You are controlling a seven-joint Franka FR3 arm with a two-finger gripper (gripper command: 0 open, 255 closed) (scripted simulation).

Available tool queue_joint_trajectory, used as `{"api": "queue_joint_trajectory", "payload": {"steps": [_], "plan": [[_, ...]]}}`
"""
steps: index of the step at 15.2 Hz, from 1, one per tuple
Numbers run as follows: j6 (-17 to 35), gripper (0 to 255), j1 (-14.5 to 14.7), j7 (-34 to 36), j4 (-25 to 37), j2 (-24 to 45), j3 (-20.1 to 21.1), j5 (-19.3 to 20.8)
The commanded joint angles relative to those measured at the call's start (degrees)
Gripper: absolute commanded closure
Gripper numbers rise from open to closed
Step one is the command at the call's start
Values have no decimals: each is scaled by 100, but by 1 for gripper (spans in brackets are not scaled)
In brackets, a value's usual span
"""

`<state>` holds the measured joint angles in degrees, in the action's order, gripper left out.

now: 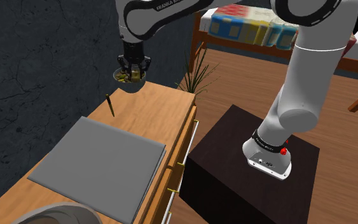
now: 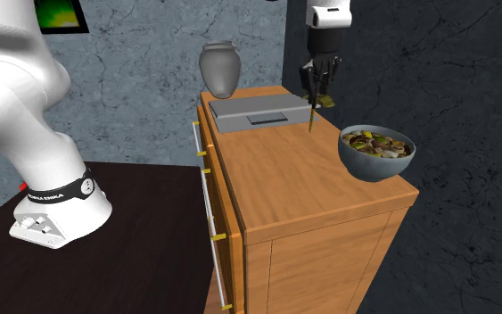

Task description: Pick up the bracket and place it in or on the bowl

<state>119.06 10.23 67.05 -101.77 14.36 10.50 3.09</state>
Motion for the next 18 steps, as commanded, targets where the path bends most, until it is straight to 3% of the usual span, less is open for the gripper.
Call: {"api": "queue_joint_trajectory", "payload": {"steps": [1, 7, 11, 18], "plan": [[-183, 255, -65, -141, 565, 387, -65, 41], [-880, 255, -240, -560, 2469, 1595, -227, 114], [-1665, 255, -302, -838, 4412, 2751, -319, 159], [-1127, 255, -328, -823, 3874, 2752, -325, 165]]}}
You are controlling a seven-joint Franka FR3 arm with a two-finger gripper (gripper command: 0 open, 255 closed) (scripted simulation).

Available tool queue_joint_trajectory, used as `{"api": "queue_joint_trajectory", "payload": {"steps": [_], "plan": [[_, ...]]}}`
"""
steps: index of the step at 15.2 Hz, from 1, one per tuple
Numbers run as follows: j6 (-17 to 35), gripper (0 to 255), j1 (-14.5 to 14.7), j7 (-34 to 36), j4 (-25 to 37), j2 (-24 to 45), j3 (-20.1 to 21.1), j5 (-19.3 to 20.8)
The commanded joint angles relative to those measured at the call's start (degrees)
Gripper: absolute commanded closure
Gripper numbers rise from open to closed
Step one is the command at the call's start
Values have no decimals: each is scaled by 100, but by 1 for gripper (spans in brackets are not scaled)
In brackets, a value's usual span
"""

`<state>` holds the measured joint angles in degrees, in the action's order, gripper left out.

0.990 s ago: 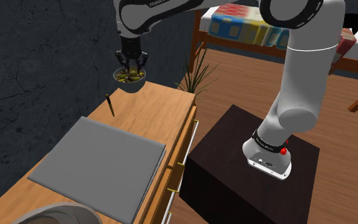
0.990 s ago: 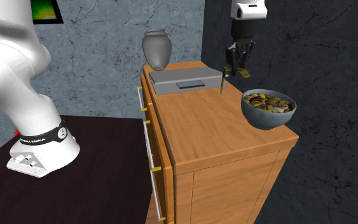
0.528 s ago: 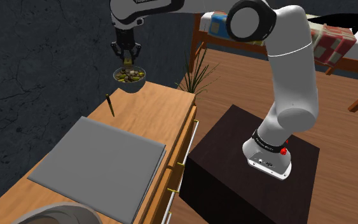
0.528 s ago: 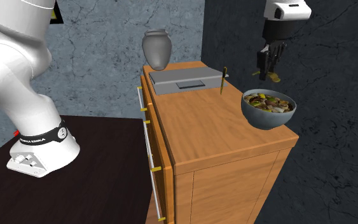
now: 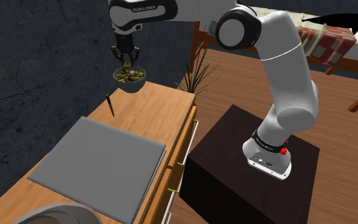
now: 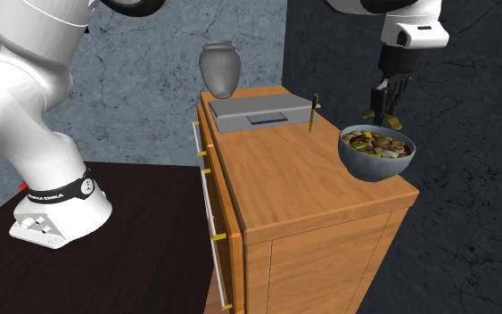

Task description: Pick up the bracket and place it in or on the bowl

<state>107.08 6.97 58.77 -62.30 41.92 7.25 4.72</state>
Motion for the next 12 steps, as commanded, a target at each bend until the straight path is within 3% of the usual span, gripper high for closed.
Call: {"api": "queue_joint_trajectory", "payload": {"steps": [1, 8, 12], "plan": [[143, 255, -4, 8, -136, 3, -2, 3], [623, 255, -16, 22, -512, 110, -13, 20], [623, 255, -16, 22, -512, 110, -12, 20]]}}
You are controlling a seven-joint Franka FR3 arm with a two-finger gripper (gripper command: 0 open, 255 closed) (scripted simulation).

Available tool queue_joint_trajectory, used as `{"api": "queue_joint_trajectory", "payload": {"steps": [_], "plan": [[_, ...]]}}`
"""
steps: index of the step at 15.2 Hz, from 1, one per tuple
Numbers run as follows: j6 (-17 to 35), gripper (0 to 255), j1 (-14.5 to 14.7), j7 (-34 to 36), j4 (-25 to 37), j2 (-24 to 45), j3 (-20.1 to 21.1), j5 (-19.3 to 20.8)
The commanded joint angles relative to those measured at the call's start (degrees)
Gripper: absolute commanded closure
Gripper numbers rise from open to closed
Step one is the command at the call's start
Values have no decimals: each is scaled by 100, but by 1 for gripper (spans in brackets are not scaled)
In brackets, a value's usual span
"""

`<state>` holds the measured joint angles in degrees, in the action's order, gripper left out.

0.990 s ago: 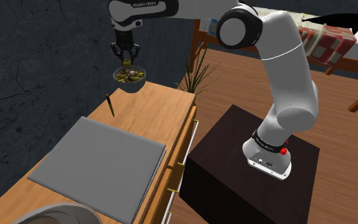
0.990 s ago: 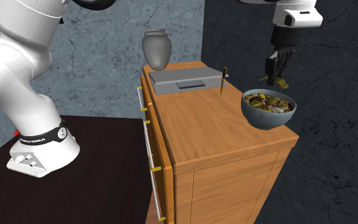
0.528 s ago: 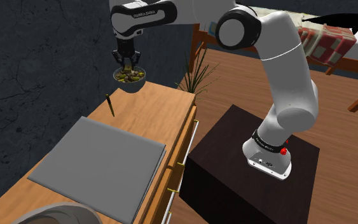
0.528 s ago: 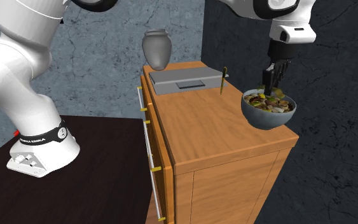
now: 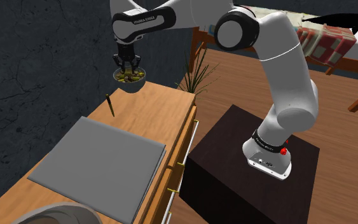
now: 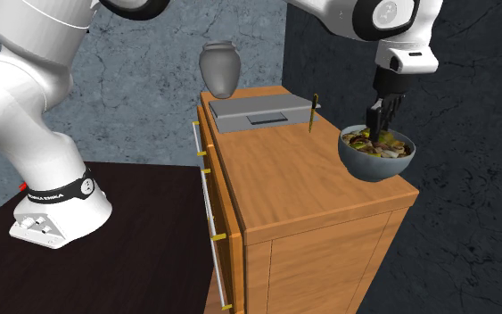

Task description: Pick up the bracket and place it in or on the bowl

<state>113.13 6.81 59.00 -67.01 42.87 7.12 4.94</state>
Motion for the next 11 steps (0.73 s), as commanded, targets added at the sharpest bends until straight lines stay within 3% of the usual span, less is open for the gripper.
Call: {"api": "queue_joint_trajectory", "payload": {"steps": [1, 4, 5, 11], "plan": [[18, 255, -1, -1, -41, 15, 1, -2], [18, 255, -1, -1, -40, 16, 2, -1], [-4, 0, -1, -7, 4, 38, 0, -1], [-129, 0, -1, -6, 41, -50, 7, -9]]}}
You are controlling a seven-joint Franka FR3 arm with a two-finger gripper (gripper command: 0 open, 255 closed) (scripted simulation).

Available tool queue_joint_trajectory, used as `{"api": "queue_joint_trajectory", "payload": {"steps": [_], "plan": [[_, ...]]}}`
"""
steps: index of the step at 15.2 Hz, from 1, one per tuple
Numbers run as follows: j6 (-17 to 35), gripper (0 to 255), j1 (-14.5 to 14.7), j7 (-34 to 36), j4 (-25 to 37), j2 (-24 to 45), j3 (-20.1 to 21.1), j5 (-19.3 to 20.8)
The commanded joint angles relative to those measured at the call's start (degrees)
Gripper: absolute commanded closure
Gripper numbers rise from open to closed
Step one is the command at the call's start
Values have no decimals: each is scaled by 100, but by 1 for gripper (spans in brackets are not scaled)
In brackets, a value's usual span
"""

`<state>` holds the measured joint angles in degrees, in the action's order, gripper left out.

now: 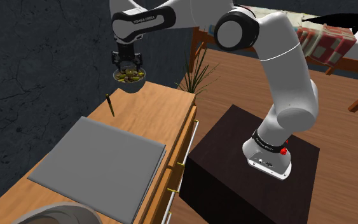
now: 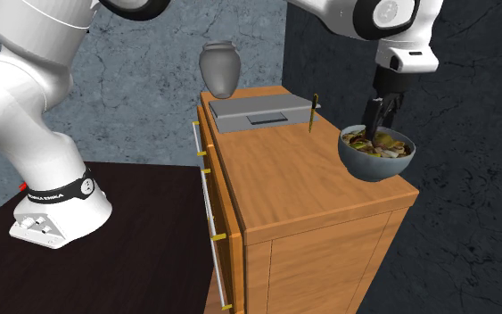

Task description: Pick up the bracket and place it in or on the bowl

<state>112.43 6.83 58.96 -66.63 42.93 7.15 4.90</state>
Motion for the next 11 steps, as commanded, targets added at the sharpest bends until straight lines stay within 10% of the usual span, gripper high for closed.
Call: {"api": "queue_joint_trajectory", "payload": {"steps": [1, 11], "plan": [[-212, 0, -2, -7, 98, -114, 8, -12], [-501, 0, 3, -17, 307, -195, 15, -22]]}}
